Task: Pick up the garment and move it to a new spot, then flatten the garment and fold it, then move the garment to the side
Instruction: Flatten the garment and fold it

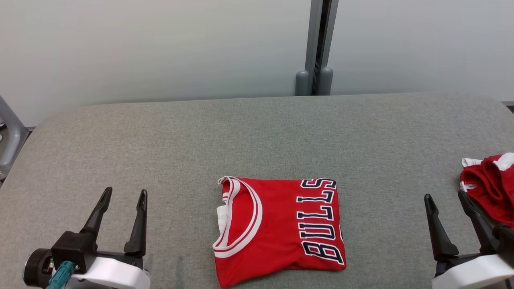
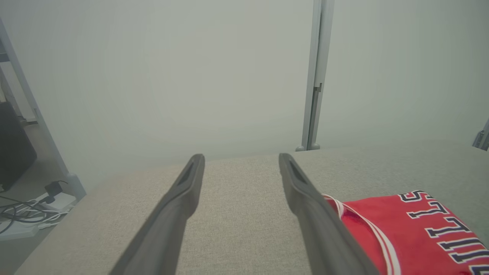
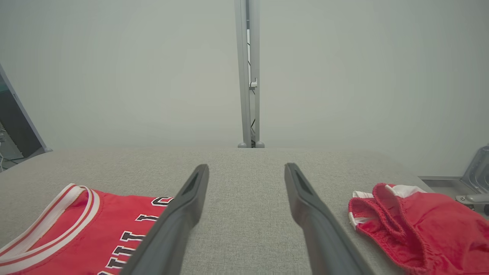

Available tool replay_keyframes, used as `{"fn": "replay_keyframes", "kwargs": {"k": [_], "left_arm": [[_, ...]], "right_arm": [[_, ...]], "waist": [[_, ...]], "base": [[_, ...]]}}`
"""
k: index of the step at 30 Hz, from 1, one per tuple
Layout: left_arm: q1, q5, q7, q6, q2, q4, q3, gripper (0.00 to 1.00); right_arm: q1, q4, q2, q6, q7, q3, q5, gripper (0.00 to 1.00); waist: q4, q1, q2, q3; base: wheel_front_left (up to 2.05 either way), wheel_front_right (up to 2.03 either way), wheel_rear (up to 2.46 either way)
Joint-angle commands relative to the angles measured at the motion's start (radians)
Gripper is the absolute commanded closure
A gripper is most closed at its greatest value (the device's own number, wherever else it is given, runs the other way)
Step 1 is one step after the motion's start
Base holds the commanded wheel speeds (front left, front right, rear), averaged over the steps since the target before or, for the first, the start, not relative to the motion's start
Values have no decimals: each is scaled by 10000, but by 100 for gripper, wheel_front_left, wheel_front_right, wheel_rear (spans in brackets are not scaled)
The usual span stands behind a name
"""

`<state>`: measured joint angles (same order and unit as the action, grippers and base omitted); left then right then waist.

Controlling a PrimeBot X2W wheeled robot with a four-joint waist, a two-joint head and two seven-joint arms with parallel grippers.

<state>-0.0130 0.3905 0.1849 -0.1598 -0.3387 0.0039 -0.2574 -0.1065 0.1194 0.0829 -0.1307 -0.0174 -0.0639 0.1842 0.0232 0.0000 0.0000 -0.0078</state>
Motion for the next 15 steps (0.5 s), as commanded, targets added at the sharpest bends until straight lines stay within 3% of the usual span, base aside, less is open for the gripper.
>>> {"fn": "replay_keyframes", "kwargs": {"k": [1,15], "left_arm": [[-12,61,-26,-67,-73,-42,29,0],[-71,80,-107,-189,-147,-178,-18,0]], "right_arm": [[-69,55,11,0,-2,-51,-26,0],[-48,181,-77,0,-105,-81,-67,0]], "waist": [[1,0,0,-10],[13,0,0,-44]], "base": [[0,0,0],[0,0,0]]}}
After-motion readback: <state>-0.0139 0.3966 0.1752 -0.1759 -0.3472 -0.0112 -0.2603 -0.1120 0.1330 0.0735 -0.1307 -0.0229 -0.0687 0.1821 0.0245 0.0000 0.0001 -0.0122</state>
